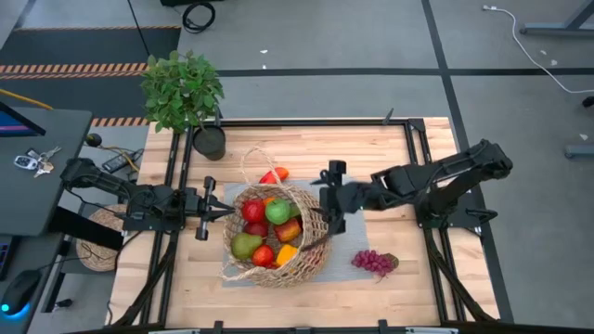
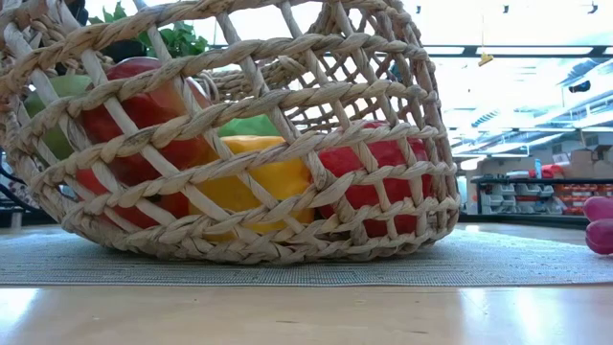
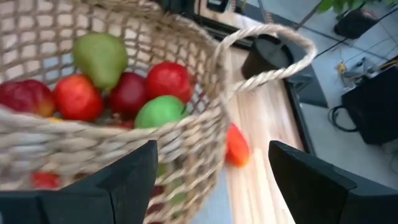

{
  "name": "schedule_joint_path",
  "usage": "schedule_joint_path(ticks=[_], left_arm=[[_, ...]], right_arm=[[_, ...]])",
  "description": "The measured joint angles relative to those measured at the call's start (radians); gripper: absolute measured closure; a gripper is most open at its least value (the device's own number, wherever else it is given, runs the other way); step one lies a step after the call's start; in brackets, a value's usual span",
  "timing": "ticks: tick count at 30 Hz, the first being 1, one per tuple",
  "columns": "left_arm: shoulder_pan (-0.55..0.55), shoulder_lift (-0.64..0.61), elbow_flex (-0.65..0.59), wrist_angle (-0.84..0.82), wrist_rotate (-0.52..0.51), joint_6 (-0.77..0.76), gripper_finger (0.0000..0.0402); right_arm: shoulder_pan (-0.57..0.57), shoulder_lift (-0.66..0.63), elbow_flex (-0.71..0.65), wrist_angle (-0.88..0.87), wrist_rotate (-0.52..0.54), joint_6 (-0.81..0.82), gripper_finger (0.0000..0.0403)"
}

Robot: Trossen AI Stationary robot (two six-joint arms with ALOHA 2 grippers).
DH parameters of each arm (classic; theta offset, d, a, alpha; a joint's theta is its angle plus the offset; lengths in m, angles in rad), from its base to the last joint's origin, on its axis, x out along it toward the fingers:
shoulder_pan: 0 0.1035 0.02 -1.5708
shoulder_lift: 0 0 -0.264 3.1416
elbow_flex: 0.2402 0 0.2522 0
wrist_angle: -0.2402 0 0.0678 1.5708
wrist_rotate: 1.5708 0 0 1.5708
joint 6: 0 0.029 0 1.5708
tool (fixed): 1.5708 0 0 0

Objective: Build produce basket
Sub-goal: Put the red mango into the brown woven basket

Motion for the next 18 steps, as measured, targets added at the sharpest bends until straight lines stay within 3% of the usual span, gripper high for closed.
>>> schedule_joint_path(ticks=[6, 12, 18], left_arm=[[0.0, 0.0, 0.0, 0.031, 0.0, -0.016, 0.0368], [0.001, 0.0, 0.002, 0.031, -0.034, -0.314, 0.0373], [0.025, -0.001, 0.036, 0.063, -0.164, -0.143, 0.0378]], right_arm=[[-0.058, -0.023, -0.001, -0.004, -0.011, -0.061, 0.0094], [-0.104, -0.086, -0.001, -0.01, -0.01, -0.096, 0.0094], [-0.138, -0.143, -0.001, 0.086, -0.011, -0.133, 0.0094]])
